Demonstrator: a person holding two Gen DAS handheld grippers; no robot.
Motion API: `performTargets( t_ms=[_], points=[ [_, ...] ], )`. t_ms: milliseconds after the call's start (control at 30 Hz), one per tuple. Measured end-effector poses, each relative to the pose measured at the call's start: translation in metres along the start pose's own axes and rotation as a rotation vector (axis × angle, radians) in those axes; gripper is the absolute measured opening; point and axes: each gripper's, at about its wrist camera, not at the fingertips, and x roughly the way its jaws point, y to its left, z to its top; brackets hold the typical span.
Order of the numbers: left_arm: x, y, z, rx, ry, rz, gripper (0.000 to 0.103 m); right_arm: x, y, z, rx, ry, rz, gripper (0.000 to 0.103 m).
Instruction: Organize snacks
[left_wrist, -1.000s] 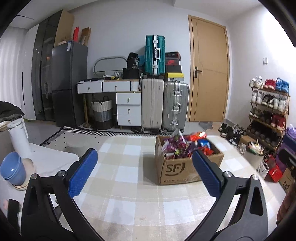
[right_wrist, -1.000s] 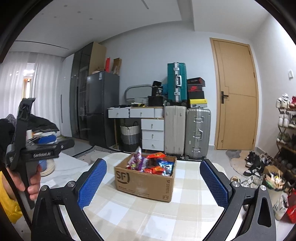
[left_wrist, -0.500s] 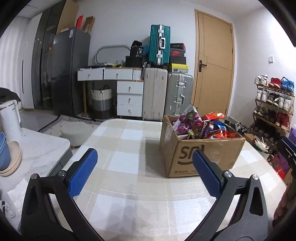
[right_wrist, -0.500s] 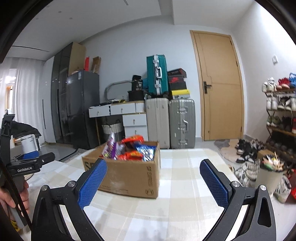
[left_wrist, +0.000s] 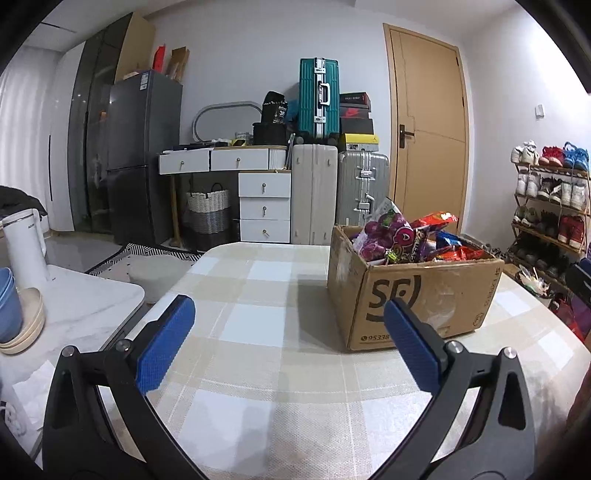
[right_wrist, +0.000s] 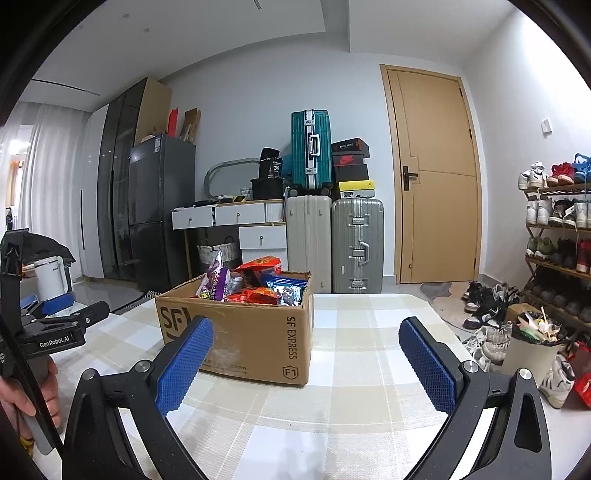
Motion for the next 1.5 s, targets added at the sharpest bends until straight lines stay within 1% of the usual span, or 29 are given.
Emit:
performTargets(
  t_ms=[133,467,633,1500],
  points=[
    [0.0044,-0.0032,-0.0068,0.027,-0.007,-0.004,0.102,0.0015,-0.0012,0.0001,0.004,0.005,-0.003,0.102],
    [-0.0005,-0.0040,-0.0078,0.022,-0.012,-0.007,0.102,-0.0052,0.0009,0.0026,0.004,0.004,-0.014,0.102],
    [0.0029,-0.0040,-0.0094,0.023,-0.011,-0.008,0.102,-0.0073,0.0008,0.0022,0.008,0.000,-0.018,0.102],
    [-0.0002,-0.0043,-0.0080,0.020,-0.011,-0.009,0.102,-0.0076,-0.0007,0.0026,0.007,0.008,-0.015,0.102]
  ],
)
